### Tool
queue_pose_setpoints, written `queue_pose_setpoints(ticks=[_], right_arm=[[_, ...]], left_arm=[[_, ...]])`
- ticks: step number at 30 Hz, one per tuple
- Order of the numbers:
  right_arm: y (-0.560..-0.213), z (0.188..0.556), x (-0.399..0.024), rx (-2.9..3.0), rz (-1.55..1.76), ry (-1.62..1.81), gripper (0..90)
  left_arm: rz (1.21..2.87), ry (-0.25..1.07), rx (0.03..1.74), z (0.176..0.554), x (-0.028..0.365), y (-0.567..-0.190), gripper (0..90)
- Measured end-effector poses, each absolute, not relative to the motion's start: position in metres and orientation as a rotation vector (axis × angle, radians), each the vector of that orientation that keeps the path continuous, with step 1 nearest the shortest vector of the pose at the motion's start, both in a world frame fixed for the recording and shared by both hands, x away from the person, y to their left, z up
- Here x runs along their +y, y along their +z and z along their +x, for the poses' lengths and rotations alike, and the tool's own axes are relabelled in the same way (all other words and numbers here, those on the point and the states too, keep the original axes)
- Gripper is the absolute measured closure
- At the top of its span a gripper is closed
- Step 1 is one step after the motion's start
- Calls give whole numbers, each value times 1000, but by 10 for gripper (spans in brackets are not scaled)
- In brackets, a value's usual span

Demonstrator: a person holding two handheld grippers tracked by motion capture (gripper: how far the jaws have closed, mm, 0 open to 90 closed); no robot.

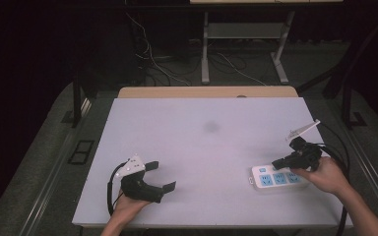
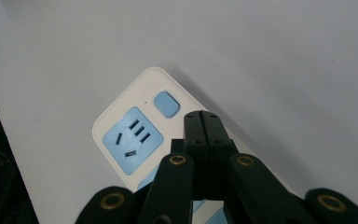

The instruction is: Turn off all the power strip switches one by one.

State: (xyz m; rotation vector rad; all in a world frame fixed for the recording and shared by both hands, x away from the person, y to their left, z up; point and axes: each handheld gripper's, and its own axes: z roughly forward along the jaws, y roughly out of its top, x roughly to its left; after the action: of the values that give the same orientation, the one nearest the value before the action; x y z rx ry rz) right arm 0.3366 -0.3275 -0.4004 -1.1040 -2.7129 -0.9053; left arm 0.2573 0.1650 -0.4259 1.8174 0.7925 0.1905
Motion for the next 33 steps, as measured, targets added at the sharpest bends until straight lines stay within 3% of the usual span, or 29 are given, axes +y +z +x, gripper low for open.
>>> queue_pose_setpoints(ticks=[33], right_arm=[[-413, 334, -332, -2702, -1140, -976, 900]], left_arm=[[1810, 196, 784, 255, 164, -424, 0]])
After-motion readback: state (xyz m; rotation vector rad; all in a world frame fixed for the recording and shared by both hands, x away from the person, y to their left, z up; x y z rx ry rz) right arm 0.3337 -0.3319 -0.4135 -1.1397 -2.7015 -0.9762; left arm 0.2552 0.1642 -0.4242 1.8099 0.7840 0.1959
